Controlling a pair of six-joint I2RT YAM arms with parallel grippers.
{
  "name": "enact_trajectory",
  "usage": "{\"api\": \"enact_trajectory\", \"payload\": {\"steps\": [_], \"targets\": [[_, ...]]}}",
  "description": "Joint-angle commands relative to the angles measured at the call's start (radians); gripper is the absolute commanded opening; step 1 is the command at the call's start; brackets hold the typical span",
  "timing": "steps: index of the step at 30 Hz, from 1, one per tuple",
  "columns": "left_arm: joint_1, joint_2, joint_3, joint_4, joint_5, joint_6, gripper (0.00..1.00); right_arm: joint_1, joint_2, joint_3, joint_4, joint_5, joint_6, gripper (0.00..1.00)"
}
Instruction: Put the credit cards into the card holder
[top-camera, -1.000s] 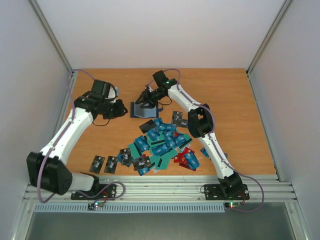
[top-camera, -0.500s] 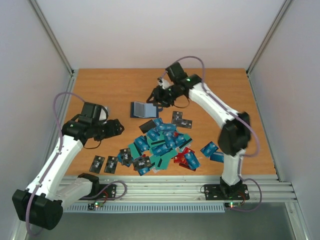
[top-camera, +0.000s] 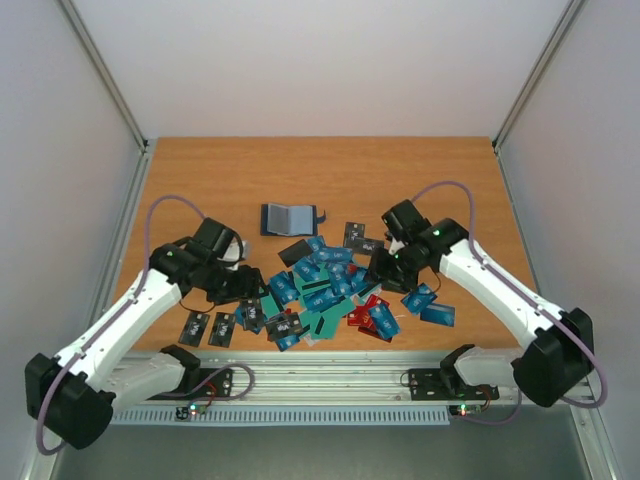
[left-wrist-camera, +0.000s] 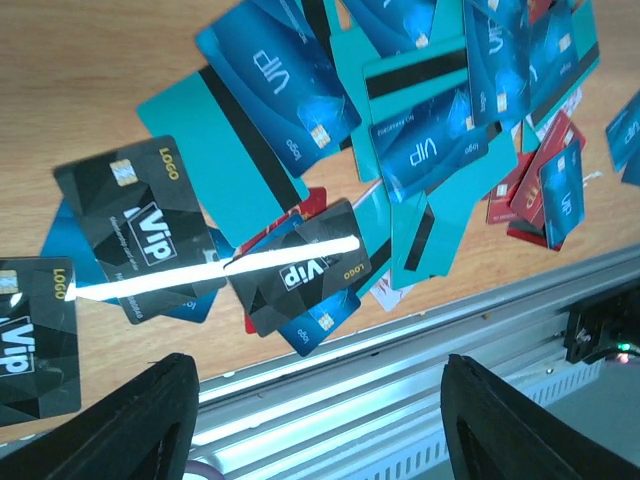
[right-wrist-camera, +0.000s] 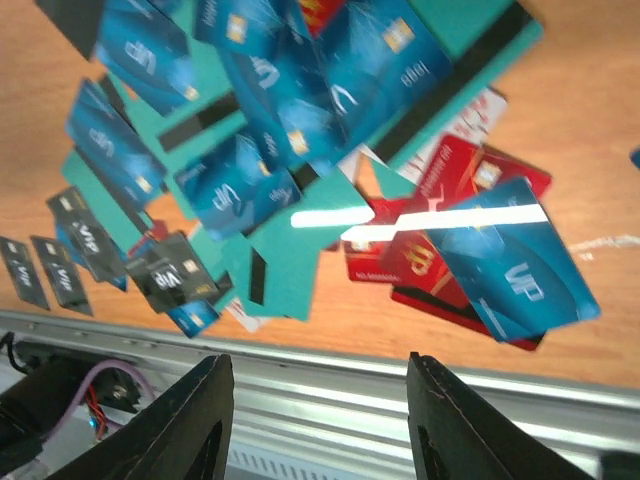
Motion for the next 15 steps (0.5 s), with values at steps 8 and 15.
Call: {"api": "enact_trajectory", "payload": {"steps": [8, 15], "targets": [[-0.167, 0.164, -0.036, 0.055, -0.13, -0.107, 0.63, 0.091, -0.102, -0.269, 0.262, -0.182, 0.033, 0.5], [-0.193, 0.288, -0.012, 0.082, -0.32, -0.205, 0.69, 0.122, -0.044, -0.391, 0.516, -0.32, 0.079, 0.51]]}}
